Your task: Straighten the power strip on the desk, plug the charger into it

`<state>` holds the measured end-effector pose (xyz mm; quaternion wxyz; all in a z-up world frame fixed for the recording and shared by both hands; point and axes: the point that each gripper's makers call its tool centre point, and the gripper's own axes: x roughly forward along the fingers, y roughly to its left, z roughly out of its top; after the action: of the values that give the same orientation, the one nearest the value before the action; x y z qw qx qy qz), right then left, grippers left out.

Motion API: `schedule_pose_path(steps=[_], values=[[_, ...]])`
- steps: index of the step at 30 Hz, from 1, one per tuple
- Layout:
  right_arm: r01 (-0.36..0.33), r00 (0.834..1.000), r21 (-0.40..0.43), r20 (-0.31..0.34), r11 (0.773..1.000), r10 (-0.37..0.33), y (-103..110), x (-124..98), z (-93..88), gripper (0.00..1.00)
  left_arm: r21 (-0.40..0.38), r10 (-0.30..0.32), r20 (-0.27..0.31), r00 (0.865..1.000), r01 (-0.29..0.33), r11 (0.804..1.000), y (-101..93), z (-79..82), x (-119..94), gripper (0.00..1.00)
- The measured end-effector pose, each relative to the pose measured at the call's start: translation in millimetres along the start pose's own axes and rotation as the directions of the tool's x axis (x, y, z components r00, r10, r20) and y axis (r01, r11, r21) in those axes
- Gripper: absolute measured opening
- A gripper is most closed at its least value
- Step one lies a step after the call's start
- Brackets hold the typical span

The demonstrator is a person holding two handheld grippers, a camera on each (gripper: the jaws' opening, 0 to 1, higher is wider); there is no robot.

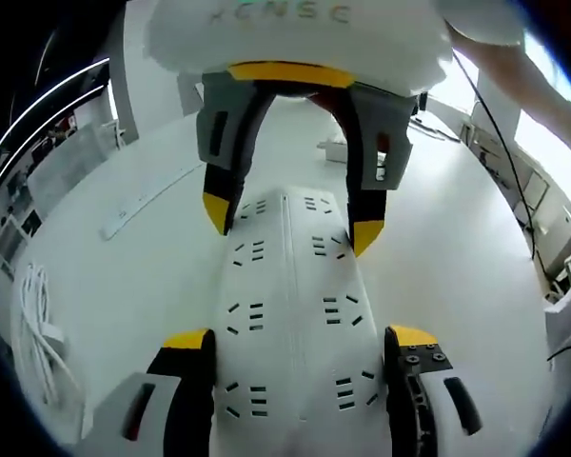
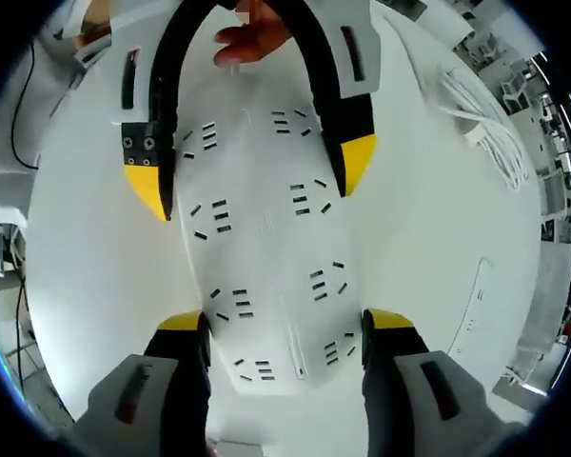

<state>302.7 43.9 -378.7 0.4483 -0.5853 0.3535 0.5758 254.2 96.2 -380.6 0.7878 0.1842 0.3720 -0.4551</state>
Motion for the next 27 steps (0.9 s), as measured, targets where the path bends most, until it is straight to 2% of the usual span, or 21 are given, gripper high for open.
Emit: schedule_pose_path(steps=[13,19,27], values=[[0.018,1.000,0.102,-0.017,0.995,-0.017,21.8,-3.2,-5.2,0.63,0.087,-0.068,-0.016,0.998,0.069,0.994,-8.9,3.1,5.2,0.73],[0.025,1.000,0.158,0.007,0.987,-0.026,31.0,-4.6,-6.9,0.63,0.115,-0.092,-0.019,0.996,0.094,0.989,-12.5,4.1,6.0,0.74],[0.026,1.000,0.200,-0.012,0.979,-0.025,36.1,-4.9,-8.5,0.63,0.154,-0.118,-0.032,0.992,0.122,0.981,-14.6,5.0,6.2,0.74]])
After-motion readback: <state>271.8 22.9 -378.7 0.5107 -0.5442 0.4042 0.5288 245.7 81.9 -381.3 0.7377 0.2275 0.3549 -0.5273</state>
